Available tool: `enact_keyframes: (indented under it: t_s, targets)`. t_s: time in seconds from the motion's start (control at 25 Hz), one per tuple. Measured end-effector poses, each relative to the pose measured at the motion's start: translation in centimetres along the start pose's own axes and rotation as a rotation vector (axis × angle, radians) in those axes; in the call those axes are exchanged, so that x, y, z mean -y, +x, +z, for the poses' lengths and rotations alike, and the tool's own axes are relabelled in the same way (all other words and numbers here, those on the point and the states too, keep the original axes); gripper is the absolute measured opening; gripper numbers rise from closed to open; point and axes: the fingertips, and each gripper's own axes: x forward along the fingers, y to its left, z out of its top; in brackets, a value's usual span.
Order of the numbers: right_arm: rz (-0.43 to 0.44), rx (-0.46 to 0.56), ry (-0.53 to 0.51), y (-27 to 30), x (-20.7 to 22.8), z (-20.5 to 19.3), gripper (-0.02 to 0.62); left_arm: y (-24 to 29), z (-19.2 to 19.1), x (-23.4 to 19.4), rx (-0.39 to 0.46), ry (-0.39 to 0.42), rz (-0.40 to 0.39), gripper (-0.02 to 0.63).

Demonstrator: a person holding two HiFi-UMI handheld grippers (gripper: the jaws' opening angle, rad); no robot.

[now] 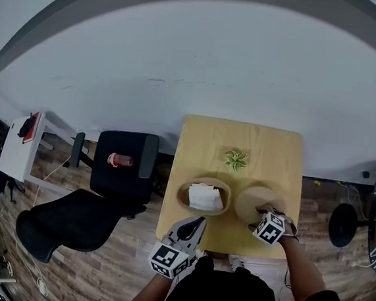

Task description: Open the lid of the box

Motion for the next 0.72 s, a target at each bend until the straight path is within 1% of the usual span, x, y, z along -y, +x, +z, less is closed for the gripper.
enact_keyframes:
  t_s: [0.16,0.36,0.52,0.6,0.72]
  targets:
    - [0.032,-0.023,0.024,1.6,0.4,-0.8,0.291,0.0,-0.4,-0.3,-0.009,-0.004,0.013,0.02]
    - [0.07,-0.037,0.041,2.6,0.4,-1.1,0.291,0.3,-0.1,-0.5,0.001,-0.007,0.03,0.02]
    - [0.103,0.015,0.07,2.8,0.3,-0.2,0.293,0.1,0.5,-0.7,0.02,-0.021,0.054,0.02]
    - [0.101,0.018,0.077,2.6,0.3,-0.1,0.299,-0.2,0.9,-0.8,0.035,-0.026,0.062,0.02]
    - [0.058,0.043,0.085,1.9,0.6,0.2,0.335,-0.5,1.1,-0.7,0.043,-0.018,0.069,0.02]
